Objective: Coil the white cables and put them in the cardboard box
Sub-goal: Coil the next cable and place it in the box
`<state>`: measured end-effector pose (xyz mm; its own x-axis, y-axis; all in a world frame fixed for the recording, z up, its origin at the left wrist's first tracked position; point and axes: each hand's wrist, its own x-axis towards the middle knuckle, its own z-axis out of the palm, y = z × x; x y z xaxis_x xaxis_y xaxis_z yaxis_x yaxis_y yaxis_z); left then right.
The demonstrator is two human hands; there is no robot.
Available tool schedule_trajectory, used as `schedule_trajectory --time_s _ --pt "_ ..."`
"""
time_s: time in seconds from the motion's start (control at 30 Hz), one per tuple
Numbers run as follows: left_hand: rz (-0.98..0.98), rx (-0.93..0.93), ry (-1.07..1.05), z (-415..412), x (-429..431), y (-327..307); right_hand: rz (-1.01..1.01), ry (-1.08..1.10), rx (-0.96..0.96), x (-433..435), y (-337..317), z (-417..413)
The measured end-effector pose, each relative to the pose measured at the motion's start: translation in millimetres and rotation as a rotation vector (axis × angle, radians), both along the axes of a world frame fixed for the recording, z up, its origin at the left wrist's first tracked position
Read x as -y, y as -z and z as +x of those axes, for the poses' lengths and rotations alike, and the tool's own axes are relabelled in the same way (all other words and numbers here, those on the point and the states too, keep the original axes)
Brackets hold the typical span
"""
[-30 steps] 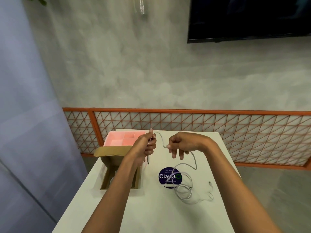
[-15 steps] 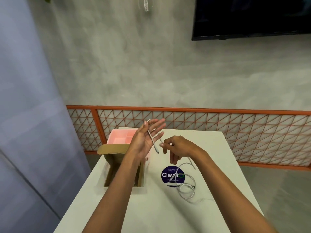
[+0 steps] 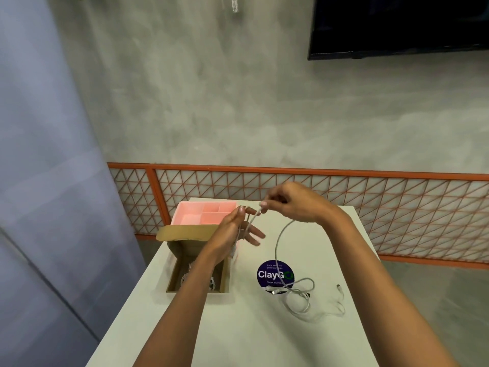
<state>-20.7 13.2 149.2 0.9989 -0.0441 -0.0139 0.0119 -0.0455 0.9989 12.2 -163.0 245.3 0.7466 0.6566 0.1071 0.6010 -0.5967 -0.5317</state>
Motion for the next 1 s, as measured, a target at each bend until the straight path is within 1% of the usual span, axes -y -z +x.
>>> schedule_trajectory --time_s 0.07,0.13,0.2,0.27,0.33,0.4,0.5,0.57,0.63,0.73,0.8,1.0 --pt "-0.062 -0.007 0.06 0 2 -1 0.079 0.021 -0.012 -1 -2 4" --pt "-0.181 -0.034 0.148 -2 3 -4 0.162 0.048 -0.038 0 1 8" --pt "-0.307 -0.057 0.244 -4 2 -8 0.219 0.081 -0.01 1 8 12" --pt "-0.403 -0.062 0.303 -6 2 -9 0.26 0.117 0.02 0 17 16" --pt "-0.457 -0.045 0.316 -8 4 -8 0.272 0.134 -0.005 0 25 18" --pt "-0.494 -0.027 0.312 -8 4 -8 0.266 0.103 -0.143 1 31 17" --pt "-0.523 -0.03 0.326 -6 2 -7 0.329 0.053 -0.451 2 33 12" --pt "-0.522 -0.053 0.327 -4 1 -7 0.34 0.021 -0.553 4 33 11" --pt "-0.526 -0.07 0.313 -2 0 -8 0.347 -0.007 -0.6 2 35 10" --pt "-0.511 -0.085 0.242 1 1 -14 0.358 0.038 -0.606 -1 37 11" --pt "-0.513 -0.098 0.2 2 2 -16 0.35 0.085 -0.576 -2 38 13" --pt "-0.625 -0.149 0.195 3 3 -8 0.339 0.147 -0.517 -5 45 15"
